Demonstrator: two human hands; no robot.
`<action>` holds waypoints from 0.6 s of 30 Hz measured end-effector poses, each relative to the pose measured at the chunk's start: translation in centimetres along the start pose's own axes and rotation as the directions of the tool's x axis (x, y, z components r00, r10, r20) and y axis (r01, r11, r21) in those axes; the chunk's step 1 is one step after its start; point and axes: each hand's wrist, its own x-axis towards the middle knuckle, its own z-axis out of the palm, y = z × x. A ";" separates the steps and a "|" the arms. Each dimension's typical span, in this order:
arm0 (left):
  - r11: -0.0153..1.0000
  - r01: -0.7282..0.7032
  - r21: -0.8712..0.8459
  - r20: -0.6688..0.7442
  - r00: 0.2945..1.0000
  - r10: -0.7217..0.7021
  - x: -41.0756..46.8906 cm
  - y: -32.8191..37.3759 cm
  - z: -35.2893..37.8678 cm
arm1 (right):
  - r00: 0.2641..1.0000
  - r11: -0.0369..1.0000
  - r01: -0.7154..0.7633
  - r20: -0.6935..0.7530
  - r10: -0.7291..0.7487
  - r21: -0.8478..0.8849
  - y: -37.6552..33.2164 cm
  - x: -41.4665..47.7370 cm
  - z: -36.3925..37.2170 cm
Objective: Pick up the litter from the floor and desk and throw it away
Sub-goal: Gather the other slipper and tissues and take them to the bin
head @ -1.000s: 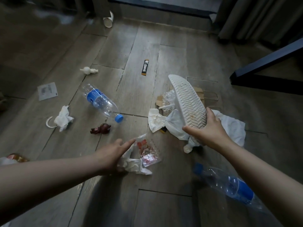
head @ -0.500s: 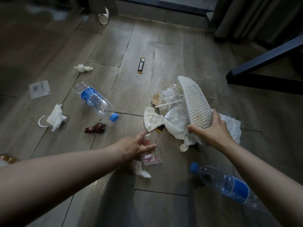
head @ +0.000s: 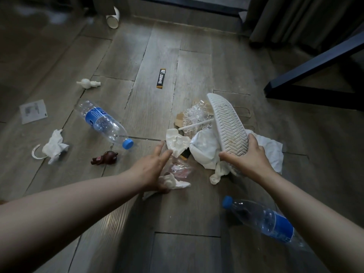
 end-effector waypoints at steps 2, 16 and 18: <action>0.999 0.010 -0.032 0.027 1.000 -0.010 1.1 0.7 -0.3 | 1.000 1.000 -0.006 0.002 0.006 0.005 0.4 0.2 0.1; 0.976 -0.067 -0.205 -0.025 0.998 0.063 5.0 1.3 -0.4 | 0.988 0.999 0.018 0.153 -0.023 0.034 2.8 -0.3 2.9; 0.981 -0.106 -0.161 -0.025 0.994 0.103 5.3 1.4 -0.5 | 0.982 0.999 0.024 0.184 -0.031 0.043 2.8 -0.3 3.0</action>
